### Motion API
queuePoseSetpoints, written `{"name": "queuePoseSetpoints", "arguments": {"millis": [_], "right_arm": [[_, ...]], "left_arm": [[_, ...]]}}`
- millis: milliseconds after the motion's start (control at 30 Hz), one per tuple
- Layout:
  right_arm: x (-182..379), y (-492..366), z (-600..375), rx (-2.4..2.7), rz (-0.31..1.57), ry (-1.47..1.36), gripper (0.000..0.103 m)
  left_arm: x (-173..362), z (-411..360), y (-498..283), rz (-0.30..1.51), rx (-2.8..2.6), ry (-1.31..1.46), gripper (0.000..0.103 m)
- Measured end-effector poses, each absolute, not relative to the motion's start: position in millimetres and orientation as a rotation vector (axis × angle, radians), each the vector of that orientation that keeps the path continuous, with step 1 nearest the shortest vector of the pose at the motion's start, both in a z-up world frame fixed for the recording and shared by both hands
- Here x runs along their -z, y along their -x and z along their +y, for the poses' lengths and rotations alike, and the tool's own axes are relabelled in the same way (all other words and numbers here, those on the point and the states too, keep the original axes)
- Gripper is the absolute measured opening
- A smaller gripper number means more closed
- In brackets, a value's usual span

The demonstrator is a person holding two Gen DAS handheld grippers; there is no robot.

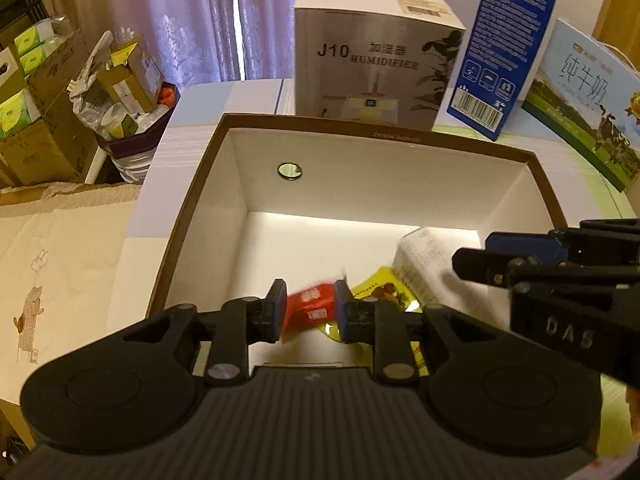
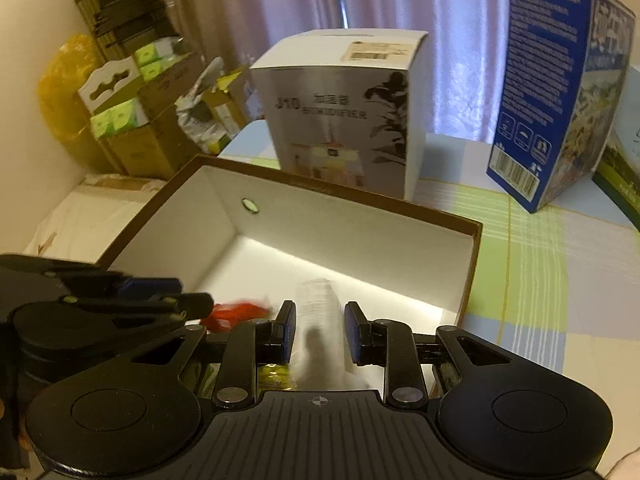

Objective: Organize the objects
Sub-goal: 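Open the left gripper to drop the red packet while the right gripper drops the white box, then withdraw both tools from the box toward the white cloth and blue case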

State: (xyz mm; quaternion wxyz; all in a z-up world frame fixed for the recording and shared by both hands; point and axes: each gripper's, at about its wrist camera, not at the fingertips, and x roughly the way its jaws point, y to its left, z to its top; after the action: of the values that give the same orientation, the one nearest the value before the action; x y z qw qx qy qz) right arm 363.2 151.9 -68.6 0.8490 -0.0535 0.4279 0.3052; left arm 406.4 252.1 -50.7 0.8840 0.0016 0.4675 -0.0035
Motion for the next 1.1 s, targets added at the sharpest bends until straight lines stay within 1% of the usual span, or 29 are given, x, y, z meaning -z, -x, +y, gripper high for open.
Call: {"name": "queuePoseSetpoints", "arguments": {"millis": [33,67,133,200,267,400,467,600,667,800,867,1100], "right_arm": [[68,-363,151,-0.645,0.901,0.112,0.031],[67,-363,150,-0.648,0.9,0.112,0.033],[67,-361,146,-0.645,0.905,0.114,0.037],[66,-358,143,-0.648,0.914,0.109,0.038],[65,-352,138,-0.657,0.923,0.099,0.039],[61,-339,131,-0.67,0.926,0.095,0.04],[59,-332,127,-0.674,0.924,0.09,0.041],[53,-318,120,-0.683,0.923,0.072,0.042],[50,-310,116,-0.688,0.919,0.072,0.043],[45,-294,107,-0.696,0.912,0.056,0.043],[44,-287,102,-0.693,0.92,0.045,0.044],[33,-259,86,-0.701,0.914,0.018,0.045]], "left_arm": [[51,254,-406,0.976,0.007,0.0,0.026],[52,255,-406,0.98,0.005,0.003,0.031],[53,258,-403,0.984,0.002,0.005,0.034],[53,259,-399,0.989,0.002,0.007,0.039],[52,259,-394,0.988,0.004,0.013,0.048],[46,256,-381,0.989,0.006,0.009,0.054],[43,254,-375,0.988,0.004,0.009,0.062],[34,251,-360,0.98,0.008,0.02,0.067],[29,251,-350,0.976,0.004,0.032,0.074],[20,249,-331,0.962,-0.016,0.054,0.077],[17,247,-322,0.958,-0.025,0.062,0.081],[4,239,-288,0.955,-0.037,0.09,0.082]]}}
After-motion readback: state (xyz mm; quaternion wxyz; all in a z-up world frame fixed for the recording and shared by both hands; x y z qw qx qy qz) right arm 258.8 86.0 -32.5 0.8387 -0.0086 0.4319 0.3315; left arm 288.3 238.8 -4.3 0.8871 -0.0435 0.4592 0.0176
